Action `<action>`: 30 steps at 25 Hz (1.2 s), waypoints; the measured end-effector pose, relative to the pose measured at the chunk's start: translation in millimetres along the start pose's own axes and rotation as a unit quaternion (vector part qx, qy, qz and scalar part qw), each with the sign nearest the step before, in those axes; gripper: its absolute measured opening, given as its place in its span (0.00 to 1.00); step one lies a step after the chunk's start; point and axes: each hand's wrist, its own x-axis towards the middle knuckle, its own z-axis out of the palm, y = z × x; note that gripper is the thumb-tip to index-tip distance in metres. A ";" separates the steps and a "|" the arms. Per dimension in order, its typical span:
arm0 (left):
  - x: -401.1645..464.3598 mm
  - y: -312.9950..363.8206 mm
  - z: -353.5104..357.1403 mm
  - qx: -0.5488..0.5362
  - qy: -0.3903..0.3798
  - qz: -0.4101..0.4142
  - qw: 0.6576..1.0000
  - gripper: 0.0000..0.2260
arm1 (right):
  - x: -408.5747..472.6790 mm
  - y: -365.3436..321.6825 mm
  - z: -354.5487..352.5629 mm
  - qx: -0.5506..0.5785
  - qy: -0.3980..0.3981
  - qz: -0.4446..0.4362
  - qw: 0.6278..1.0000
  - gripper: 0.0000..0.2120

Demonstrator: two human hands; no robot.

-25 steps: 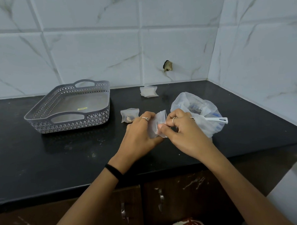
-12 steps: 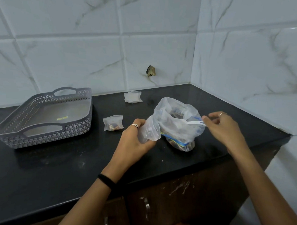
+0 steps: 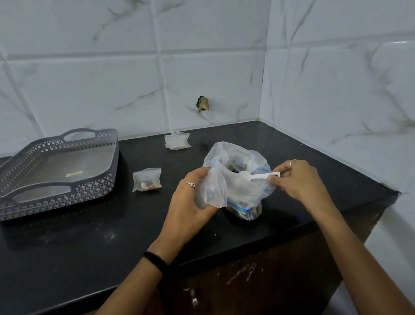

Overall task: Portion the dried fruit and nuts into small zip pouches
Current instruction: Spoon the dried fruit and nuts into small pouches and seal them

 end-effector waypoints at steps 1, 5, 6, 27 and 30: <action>-0.1 2.8 1.0 -0.004 -0.012 0.017 1.000 0.31 | -0.5 -1.3 -2.0 -0.030 -0.017 -0.008 0.999 0.08; 2.4 11.4 8.7 0.008 -0.075 0.036 0.997 0.31 | -3.6 -5.1 -9.1 -0.070 -0.097 -0.068 0.991 0.05; 4.0 9.6 10.4 0.010 -0.080 0.032 0.996 0.30 | -4.4 -6.2 -12.0 -0.062 -0.096 -0.082 0.990 0.04; 2.9 -3.0 5.3 -0.005 -0.079 -0.065 0.995 0.22 | 15.9 -35.5 16.1 -0.160 -0.174 -0.214 0.948 0.11; 2.5 -3.7 6.2 -0.026 -0.076 -0.064 0.995 0.20 | 12.6 -39.3 5.9 -0.135 -0.201 -0.220 0.945 0.09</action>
